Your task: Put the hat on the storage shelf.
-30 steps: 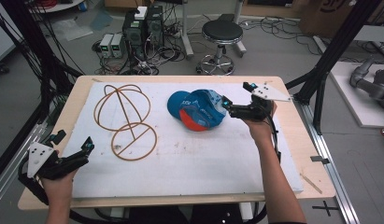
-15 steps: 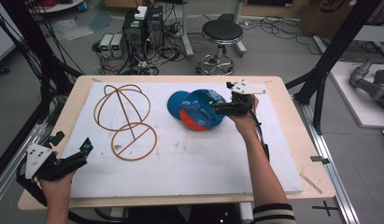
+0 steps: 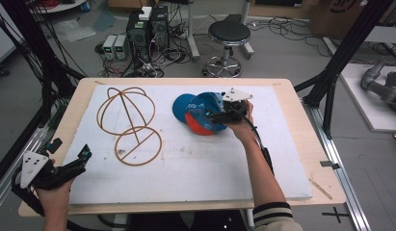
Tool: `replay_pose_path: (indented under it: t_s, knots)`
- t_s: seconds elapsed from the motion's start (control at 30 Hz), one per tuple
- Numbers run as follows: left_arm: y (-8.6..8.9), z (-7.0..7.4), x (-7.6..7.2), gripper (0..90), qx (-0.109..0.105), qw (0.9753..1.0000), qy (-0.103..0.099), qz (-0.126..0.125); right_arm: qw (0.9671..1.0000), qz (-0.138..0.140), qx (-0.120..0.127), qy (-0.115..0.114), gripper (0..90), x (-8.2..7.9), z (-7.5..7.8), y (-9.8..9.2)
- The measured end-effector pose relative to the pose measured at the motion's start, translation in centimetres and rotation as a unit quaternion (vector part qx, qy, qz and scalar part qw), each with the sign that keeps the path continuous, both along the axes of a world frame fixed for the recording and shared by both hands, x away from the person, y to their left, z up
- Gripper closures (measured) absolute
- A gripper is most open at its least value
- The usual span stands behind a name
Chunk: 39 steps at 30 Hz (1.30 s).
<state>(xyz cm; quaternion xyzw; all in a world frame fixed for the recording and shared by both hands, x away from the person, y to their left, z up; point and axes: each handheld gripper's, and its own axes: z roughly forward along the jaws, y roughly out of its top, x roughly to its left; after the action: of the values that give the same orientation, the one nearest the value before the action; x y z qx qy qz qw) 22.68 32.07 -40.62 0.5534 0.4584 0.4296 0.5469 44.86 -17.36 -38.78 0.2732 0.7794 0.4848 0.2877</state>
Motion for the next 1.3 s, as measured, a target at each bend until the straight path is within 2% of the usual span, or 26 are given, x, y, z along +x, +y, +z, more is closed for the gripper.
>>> replay_pose_path:
  t_s: [0.1,0.23,0.43,0.57,0.7,0.8,0.9,0.93,0.97,1.0,1.03,1.07,1.23,1.3]
  knots:
    - [0.2,0.0,-0.2,9.4,-0.001,1.0000,0.000,0.003,0.9999,-0.009,-0.011,-0.003,13.6,0.0,-0.3,0.3]
    - [0.4,0.0,-0.3,9.4,-0.003,1.0000,-0.002,0.006,0.9993,-0.013,-0.029,0.017,15.3,0.3,-1.3,0.4]
    - [0.6,-0.1,-0.5,9.4,-0.005,1.0000,-0.001,0.008,0.9982,-0.015,-0.040,0.043,20.0,0.5,-2.4,0.3]
    - [0.6,-0.1,-0.5,9.4,-0.007,0.9999,-0.001,0.008,0.9977,-0.017,-0.050,0.042,24.7,0.6,-2.6,0.3]
    - [0.7,-0.1,-0.5,9.4,-0.007,0.9999,-0.001,0.008,0.9960,-0.031,-0.071,0.046,25.6,0.8,-3.1,0.2]
    - [0.7,-0.1,-0.5,9.4,-0.008,0.9999,-0.001,0.007,0.9947,-0.029,-0.085,0.049,28.1,0.8,-3.5,0.2]
    - [0.7,-0.1,-0.5,9.4,-0.009,0.9999,0.000,0.009,0.9936,-0.028,-0.098,0.051,35.5,0.8,-3.8,0.5]
    - [0.7,-0.1,-0.5,9.4,-0.009,0.9999,0.000,0.009,0.9936,-0.028,-0.098,0.051,35.5,0.8,-3.8,0.5]
    - [0.7,-0.1,-0.5,9.4,-0.008,0.9999,0.000,0.009,0.9930,-0.026,-0.103,0.053,40.2,0.8,-3.9,0.6]
    - [0.7,-0.1,-0.5,9.4,-0.008,0.9999,0.000,0.009,0.9930,-0.026,-0.103,0.053,40.2,0.8,-3.9,0.6]
    - [0.7,-0.1,-0.5,9.4,-0.010,0.9999,0.000,0.008,0.9918,-0.028,-0.111,0.057,45.9,0.8,-4.1,0.7]
    - [0.7,-0.1,-0.5,9.4,-0.010,0.9999,0.000,0.008,0.9918,-0.028,-0.111,0.057,45.9,0.8,-4.1,0.7]
    - [0.7,-0.1,-0.4,9.4,-0.010,0.9999,0.000,0.009,0.9885,-0.026,-0.124,0.083,60.6,1.0,-4.6,0.6]
    - [0.7,-0.1,-0.4,9.4,-0.010,0.9999,0.001,0.008,0.9873,-0.026,-0.129,0.089,60.0,1.1,-4.7,0.6]
